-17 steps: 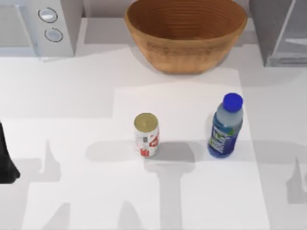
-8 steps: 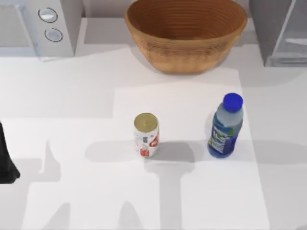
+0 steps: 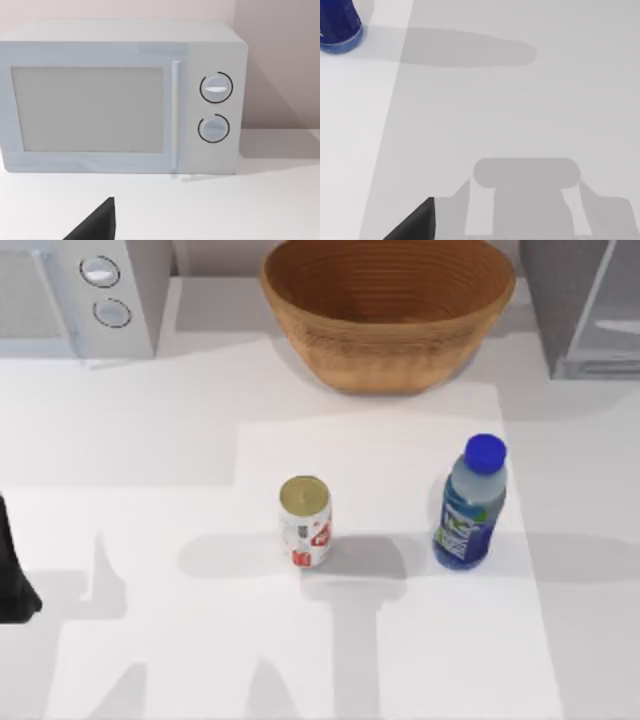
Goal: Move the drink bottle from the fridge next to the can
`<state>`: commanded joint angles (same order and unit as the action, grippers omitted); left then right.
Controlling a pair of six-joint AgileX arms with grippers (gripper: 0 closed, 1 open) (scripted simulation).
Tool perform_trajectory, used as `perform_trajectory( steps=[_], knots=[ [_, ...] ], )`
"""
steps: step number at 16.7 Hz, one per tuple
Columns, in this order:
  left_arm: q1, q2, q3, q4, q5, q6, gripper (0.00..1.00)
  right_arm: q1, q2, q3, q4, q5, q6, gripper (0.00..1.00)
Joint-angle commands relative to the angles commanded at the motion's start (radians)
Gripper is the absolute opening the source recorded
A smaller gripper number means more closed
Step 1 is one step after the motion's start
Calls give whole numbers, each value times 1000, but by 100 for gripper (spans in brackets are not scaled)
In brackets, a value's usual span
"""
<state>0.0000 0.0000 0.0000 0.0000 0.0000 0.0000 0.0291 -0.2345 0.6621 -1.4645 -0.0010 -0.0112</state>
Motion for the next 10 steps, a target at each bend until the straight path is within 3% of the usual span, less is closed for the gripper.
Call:
perform_trajectory(
  steps=[5,10],
  knots=[
    [0,0,0,0,0,0,100,-104,102,59,3,-76,-99,100],
    [0,0,0,0,0,0,100,-468,466,214,-1,-297,-452,100]
  ],
)
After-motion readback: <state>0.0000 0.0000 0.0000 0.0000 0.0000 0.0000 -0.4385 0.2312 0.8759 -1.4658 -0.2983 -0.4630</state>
